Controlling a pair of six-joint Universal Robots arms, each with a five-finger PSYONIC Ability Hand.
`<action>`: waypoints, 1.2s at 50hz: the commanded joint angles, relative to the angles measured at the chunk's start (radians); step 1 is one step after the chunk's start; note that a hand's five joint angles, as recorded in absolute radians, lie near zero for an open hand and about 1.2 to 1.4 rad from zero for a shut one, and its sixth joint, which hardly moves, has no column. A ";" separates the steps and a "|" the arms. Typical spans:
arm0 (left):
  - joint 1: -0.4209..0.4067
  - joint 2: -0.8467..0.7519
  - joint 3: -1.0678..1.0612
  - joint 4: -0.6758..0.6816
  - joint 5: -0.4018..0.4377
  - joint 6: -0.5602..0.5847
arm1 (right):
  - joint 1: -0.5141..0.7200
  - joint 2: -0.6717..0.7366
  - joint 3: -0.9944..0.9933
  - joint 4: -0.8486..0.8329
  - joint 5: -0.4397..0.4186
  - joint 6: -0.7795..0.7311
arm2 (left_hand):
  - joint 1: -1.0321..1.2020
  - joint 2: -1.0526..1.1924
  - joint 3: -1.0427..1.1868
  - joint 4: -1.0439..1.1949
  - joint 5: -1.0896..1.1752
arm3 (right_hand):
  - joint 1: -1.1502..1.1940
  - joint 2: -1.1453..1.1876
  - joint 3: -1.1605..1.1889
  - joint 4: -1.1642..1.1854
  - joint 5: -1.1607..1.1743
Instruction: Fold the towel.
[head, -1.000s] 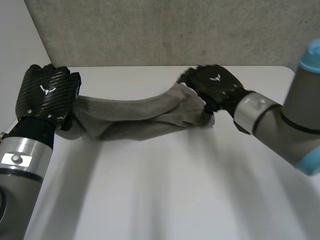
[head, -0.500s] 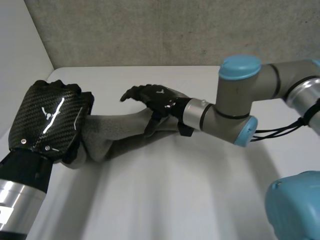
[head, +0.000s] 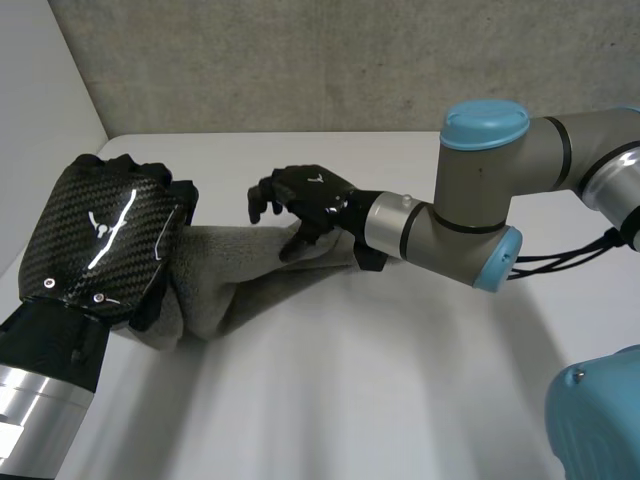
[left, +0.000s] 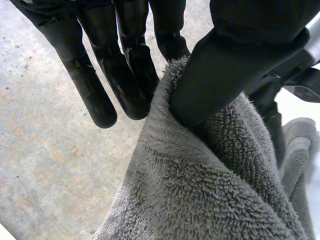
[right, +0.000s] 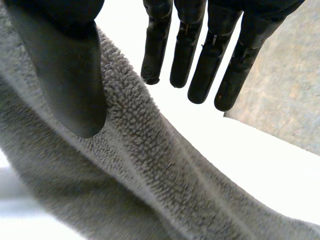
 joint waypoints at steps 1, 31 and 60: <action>0.004 0.004 0.014 0.000 -0.001 0.027 | -0.002 -0.043 0.128 0.049 -0.046 -0.148 | 0.213 0.179 0.179 0.178 0.202 | 0.018 0.000 0.008 0.014 0.030; 0.176 -0.210 0.176 0.165 0.106 0.084 | -0.002 -0.193 0.168 -0.442 0.542 -0.458 | 0.213 0.179 0.179 0.178 0.202 | 0.751 0.733 0.741 0.747 0.763; 0.202 -0.675 0.353 0.578 0.019 -0.079 | -0.060 -0.478 0.746 -0.437 0.494 -0.525 | 0.213 0.179 0.179 0.178 0.202 | 0.751 0.733 0.741 0.747 0.763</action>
